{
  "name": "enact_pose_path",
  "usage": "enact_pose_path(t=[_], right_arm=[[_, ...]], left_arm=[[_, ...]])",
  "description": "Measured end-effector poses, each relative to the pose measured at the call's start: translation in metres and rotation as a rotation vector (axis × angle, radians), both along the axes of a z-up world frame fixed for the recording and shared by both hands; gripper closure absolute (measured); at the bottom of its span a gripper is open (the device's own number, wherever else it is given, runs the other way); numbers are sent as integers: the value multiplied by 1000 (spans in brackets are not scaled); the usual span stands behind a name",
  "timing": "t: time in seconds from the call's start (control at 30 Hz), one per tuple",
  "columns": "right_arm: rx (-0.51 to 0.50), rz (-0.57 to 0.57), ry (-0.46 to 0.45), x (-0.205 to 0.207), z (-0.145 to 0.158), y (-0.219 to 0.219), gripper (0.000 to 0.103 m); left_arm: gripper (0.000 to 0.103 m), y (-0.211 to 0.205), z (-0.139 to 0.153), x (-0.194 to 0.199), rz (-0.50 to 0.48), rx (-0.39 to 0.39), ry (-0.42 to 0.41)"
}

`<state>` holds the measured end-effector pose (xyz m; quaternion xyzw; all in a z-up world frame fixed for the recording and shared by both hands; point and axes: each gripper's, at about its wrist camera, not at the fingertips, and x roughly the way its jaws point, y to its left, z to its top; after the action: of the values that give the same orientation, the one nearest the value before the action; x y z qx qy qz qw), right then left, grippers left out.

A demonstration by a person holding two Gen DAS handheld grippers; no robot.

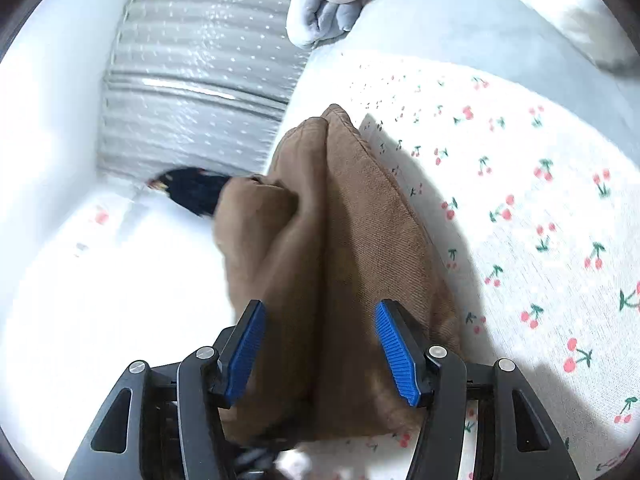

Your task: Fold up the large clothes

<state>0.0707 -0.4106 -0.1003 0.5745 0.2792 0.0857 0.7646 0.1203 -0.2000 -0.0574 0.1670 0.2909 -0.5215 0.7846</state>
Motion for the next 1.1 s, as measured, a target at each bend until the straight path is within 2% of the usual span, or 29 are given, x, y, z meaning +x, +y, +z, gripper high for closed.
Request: enact_pose_path(t=[0.1,0.17,0.23,0.3,0.33,0.4,0.53,0.63,0.73,0.8,0.83,0.9,0.93,0.97,1.07,1.1], right_arm=[[-10,16,-14,3,9,3,33],[-30,46,-25,13,21,8,21],[-64,97,-24,22,32,11,20],[-144,157,6,38,44,18,20],[-182,183,21,46,49,21,19],[-250,240,58,62,59,29,19],[-332,336,124,67,61,42,19],[-397,379,192,82,62,54,19],[-478,409,256,101,63,67,17],[-539,428,288,114,63,80,17],[-577,433,306,123,63,87,19],[-637,442,308,124,69,101,38],[-667,448,296,119,75,110,61],[-702,450,277,122,82,117,77],[-836,409,172,107,119,139,85],[-842,403,126,102,131,141,85]], left_arm=[[63,14,14,3,-21,-45,43],[57,21,20,-2,-48,-76,80],[48,30,29,-2,-74,-107,115],[33,40,35,0,-98,-150,167],[30,39,34,-1,-103,-172,195],[20,53,39,2,-82,-219,222],[16,85,44,26,31,-340,278],[8,121,37,54,192,-442,364],[8,139,22,87,407,-458,478],[8,152,3,103,515,-473,573],[8,156,-7,111,570,-472,623],[8,162,-23,121,642,-473,699],[8,163,-27,124,653,-479,720],[8,165,-30,126,655,-486,736],[8,165,-33,127,655,-506,761],[8,164,-33,125,651,-514,772]])
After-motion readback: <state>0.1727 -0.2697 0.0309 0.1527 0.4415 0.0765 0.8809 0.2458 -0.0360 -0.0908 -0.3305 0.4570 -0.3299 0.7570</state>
